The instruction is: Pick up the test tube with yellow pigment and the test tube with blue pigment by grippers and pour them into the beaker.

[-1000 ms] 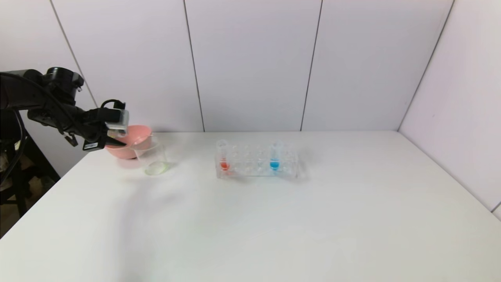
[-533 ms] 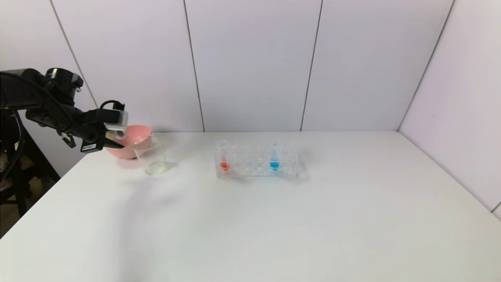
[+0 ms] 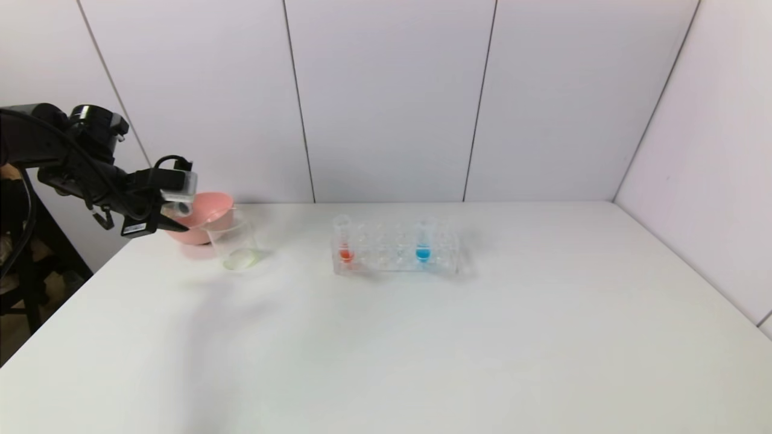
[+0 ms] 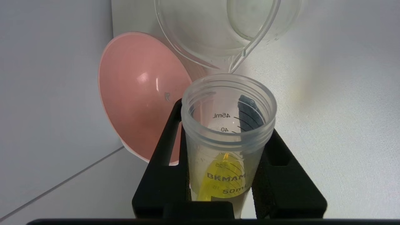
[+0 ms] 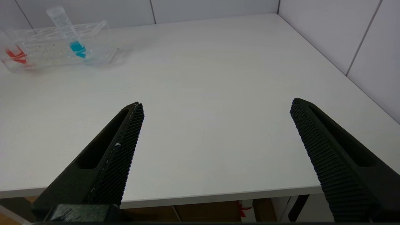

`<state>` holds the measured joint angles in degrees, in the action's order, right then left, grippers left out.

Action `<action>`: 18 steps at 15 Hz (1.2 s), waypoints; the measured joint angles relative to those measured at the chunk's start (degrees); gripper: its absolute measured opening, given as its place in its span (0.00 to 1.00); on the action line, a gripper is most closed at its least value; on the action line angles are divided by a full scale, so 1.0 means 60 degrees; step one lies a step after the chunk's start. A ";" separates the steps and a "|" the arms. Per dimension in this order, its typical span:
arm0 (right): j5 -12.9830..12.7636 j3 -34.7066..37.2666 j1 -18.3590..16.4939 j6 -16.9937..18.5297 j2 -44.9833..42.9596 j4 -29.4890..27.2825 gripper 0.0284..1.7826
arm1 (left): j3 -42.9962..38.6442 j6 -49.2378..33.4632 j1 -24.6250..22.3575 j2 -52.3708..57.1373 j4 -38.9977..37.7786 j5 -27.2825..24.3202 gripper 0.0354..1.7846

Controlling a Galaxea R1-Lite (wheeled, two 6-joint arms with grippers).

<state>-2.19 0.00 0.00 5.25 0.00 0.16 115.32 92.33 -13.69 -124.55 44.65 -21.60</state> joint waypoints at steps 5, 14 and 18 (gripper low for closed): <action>0.0000 0.0000 0.0000 0.0000 0.0000 0.0000 0.96 | 0.0000 -0.0022 0.0063 0.0026 0.0008 0.0091 0.29; 0.0000 0.0000 0.0000 0.0000 0.0000 0.0000 0.96 | 0.0000 -0.0482 0.0226 -0.0002 0.0000 0.0569 0.29; 0.0000 0.0000 0.0000 0.0000 0.0000 0.0000 0.96 | 0.0000 -0.0648 0.0317 -0.0014 0.0100 0.1052 0.29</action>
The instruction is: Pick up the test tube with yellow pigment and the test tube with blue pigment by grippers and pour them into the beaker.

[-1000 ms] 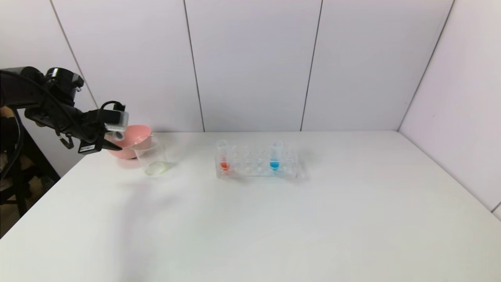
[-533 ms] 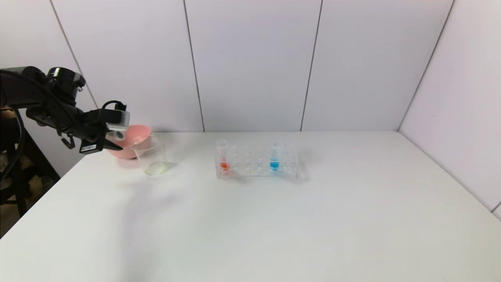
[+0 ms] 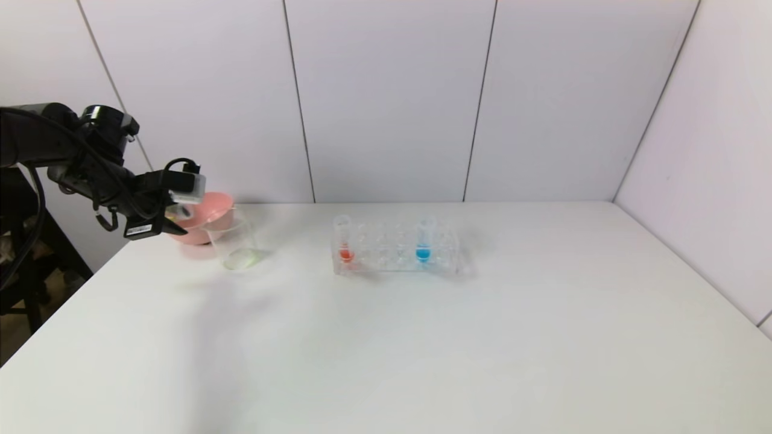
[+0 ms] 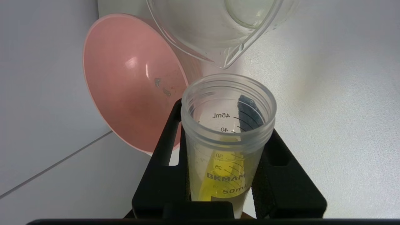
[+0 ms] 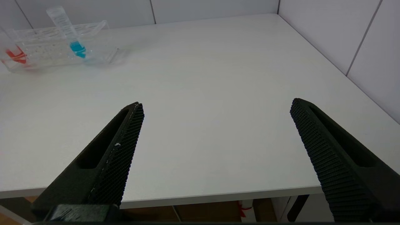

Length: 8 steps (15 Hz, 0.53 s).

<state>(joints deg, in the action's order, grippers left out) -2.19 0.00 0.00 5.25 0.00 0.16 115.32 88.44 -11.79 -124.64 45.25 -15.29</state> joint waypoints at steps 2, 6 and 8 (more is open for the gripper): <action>0.0000 0.0000 0.0000 -0.0004 0.0000 0.0000 0.96 | 0.0000 -0.0030 0.0030 -0.0014 0.0006 0.0118 0.29; 0.0004 0.0000 0.0000 0.0000 0.0000 0.0000 0.96 | 0.0000 -0.0156 0.0095 -0.0039 0.0006 0.0274 0.29; 0.0000 0.0000 0.0000 0.0000 0.0000 0.0000 0.96 | 0.0000 -0.0169 0.0124 -0.0047 0.0000 0.0528 0.29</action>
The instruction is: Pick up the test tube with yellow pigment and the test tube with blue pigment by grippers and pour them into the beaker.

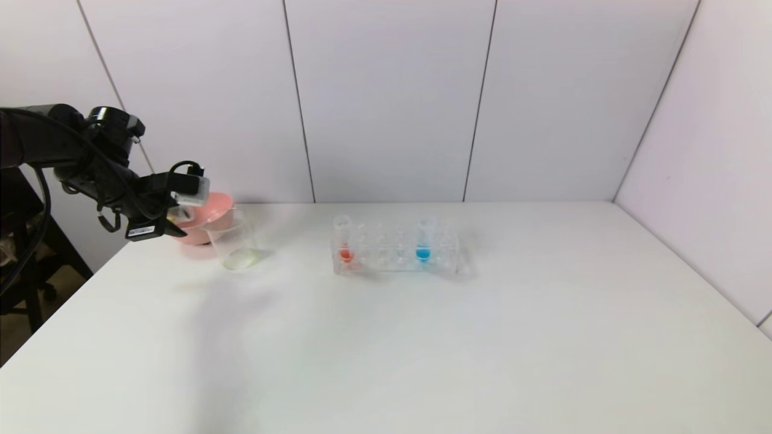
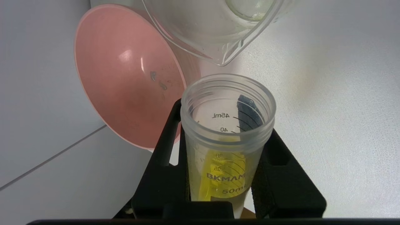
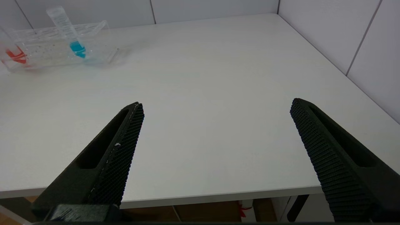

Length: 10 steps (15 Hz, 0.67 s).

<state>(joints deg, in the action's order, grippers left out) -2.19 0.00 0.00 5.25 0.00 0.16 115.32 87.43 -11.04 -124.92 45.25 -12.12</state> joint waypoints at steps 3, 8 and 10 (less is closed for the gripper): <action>0.0000 0.0000 0.0000 0.0000 0.0000 0.0004 0.96 | 0.0000 -0.0098 0.0102 -0.0033 -0.0055 0.0226 0.29; 0.0000 0.0000 0.0000 -0.0004 0.0000 0.0000 0.96 | 0.0008 -0.0252 0.0205 -0.0077 -0.0069 0.0675 0.29; 0.0000 0.0000 0.0000 0.0002 0.0000 0.0000 0.96 | 0.0010 -0.0276 0.0223 -0.0079 -0.0077 0.0831 0.29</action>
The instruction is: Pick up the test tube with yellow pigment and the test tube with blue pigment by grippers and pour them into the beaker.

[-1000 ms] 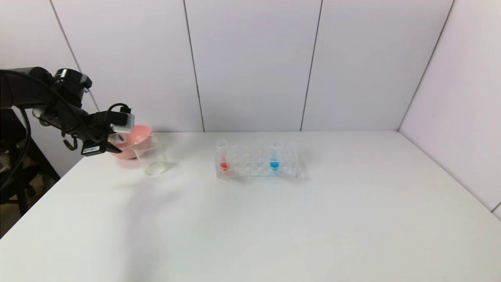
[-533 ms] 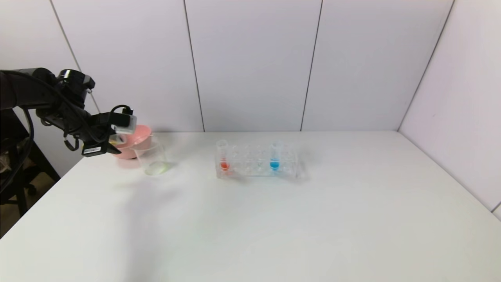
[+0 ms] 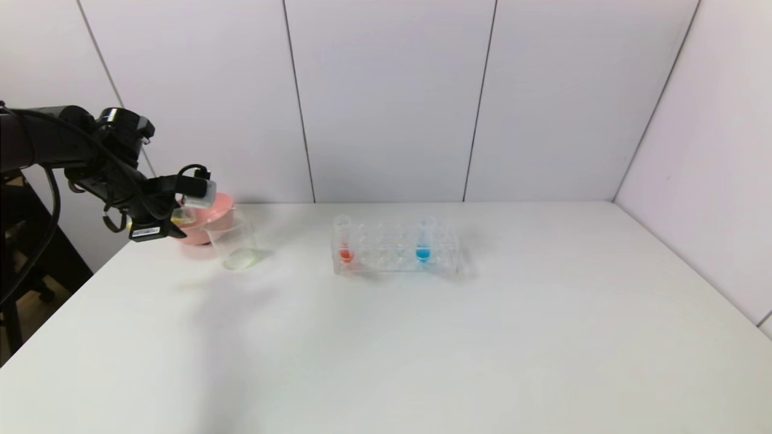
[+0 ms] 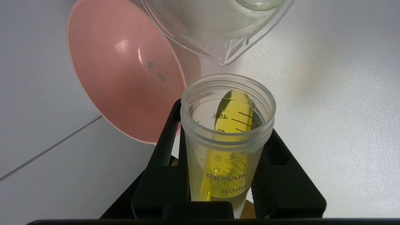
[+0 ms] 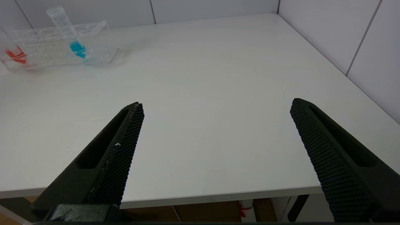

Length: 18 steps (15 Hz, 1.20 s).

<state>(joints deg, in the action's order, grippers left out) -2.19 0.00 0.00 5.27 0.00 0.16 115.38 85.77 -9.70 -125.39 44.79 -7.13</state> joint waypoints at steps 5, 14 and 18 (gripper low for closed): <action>0.0000 0.0000 0.0000 -0.0002 0.0000 0.0000 0.96 | 0.0000 -0.0230 0.0065 -0.0073 0.0014 0.0307 0.29; 0.0000 0.0000 0.0000 -0.0002 0.0000 0.0000 0.96 | 0.0000 -0.0518 0.0193 -0.0193 -0.0037 0.0776 0.29; 0.0000 0.0000 0.0000 -0.0002 0.0000 0.0000 0.96 | 0.0069 -0.0514 0.0228 -0.0211 -0.0041 0.0965 0.29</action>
<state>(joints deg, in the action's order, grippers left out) -2.19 0.00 0.00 5.25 0.00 0.16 115.80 82.69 -8.34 -126.66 44.54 -1.34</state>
